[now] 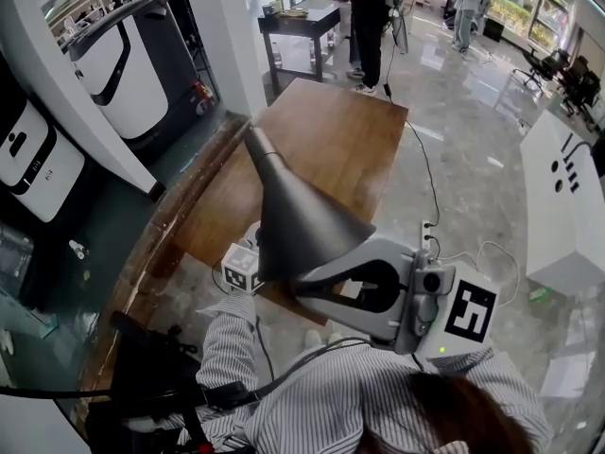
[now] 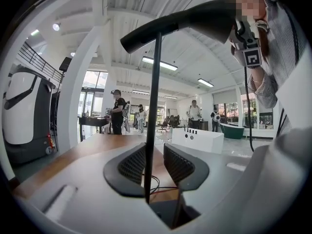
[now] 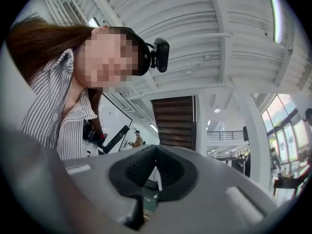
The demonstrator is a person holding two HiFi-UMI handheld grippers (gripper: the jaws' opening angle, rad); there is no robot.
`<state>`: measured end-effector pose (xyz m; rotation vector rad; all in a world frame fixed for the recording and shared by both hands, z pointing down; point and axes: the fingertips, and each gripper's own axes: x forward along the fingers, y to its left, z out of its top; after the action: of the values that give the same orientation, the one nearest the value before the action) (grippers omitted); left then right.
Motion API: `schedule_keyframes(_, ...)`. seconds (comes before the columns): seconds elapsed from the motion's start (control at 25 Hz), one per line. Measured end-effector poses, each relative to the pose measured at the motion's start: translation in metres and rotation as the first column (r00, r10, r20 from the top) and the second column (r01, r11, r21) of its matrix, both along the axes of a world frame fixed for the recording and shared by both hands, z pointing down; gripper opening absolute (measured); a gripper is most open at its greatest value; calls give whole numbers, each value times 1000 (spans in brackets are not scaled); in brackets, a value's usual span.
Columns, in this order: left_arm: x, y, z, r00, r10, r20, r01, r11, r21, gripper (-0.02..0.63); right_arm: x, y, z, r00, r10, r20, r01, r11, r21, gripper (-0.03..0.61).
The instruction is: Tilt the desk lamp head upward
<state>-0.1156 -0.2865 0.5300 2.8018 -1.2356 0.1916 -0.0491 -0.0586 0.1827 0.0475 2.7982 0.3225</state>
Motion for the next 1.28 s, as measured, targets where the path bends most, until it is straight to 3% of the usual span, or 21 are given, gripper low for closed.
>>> schedule_keyframes(1.28, -1, -2, 5, 1000, -3, 24, 3, 1000, 5, 100, -24, -28, -39, 999, 39, 20, -38, 998, -42, 2)
